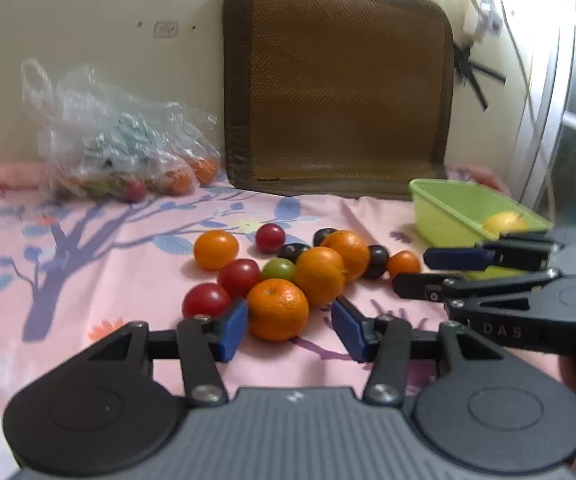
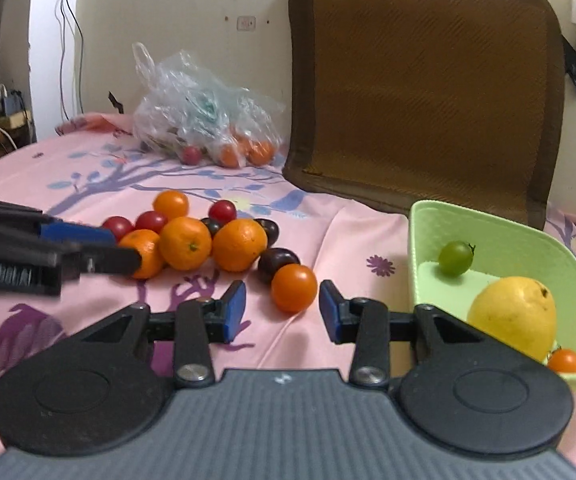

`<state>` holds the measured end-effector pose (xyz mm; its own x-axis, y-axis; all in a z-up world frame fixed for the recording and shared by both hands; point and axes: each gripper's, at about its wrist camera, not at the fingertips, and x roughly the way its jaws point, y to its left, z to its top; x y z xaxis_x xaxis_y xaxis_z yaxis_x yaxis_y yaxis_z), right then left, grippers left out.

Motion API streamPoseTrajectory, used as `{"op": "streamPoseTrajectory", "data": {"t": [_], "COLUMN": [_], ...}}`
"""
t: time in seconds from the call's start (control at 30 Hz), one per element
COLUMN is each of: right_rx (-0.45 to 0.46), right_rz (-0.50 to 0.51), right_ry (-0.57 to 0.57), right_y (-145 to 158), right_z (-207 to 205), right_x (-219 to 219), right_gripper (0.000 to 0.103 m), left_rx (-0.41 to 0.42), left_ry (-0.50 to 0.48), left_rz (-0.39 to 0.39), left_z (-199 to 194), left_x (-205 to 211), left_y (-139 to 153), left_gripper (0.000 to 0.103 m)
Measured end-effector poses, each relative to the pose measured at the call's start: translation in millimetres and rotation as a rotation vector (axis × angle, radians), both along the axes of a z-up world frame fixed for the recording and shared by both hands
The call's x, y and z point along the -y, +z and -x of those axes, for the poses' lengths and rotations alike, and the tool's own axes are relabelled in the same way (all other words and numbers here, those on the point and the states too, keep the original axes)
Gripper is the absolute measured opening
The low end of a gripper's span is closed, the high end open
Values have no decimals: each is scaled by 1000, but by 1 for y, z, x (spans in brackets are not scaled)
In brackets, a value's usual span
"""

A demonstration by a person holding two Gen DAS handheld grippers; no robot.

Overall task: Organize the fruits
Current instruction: 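Grasp a mandarin orange with the left tool while the right tool grasps an orange cherry tomato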

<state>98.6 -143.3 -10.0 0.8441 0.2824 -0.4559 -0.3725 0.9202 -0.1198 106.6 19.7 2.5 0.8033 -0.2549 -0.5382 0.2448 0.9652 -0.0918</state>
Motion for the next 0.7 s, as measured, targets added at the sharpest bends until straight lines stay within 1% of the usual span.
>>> {"op": "streamPoseTrajectory", "data": {"t": [0.1, 0.17, 0.23, 0.3, 0.33, 0.37, 0.43, 0.5, 0.6, 0.63, 0.67, 0.7], "right_rx": [-2, -2, -2, 5, 4, 2, 2, 12, 9, 14, 15, 12], "right_rz": [39, 58, 76, 95, 93, 88, 95, 114, 93, 87, 76, 65], "right_ry": [-6, -9, -14, -22, -23, -20, -17, -36, -29, -28, -25, -24], "right_y": [-3, -6, -9, -11, -11, -11, -11, -11, -10, -9, -8, -7], "right_z": [-8, -11, -15, -15, -16, -16, -16, -16, -10, -7, -3, -1], "right_x": [-7, -10, -13, -14, -14, -13, -13, -12, -7, -6, -4, -2], "right_gripper": [40, 40, 40, 41, 40, 40, 40, 28, 28, 28, 28, 28], "left_rx": [-9, -18, -26, -25, -22, -19, -12, -11, -15, -18, -26, -31], "left_ry": [11, 16, 20, 35, 40, 37, 32, 26, 24, 27, 33, 30], "left_rz": [-18, -20, -13, -25, -36, -43, -57, -58, -51, -53, -59, -63], "left_z": [-4, -7, -9, -8, -6, -5, -1, 0, -1, -2, -4, -6], "left_x": [2, 1, 0, 1, 2, 3, 4, 3, 1, 1, 3, 5], "left_y": [0, -1, -1, -2, -2, -2, -2, -2, -2, -2, -2, -2], "left_gripper": [49, 53, 53, 53, 52, 45, 39, 39, 39, 42, 52, 55]}}
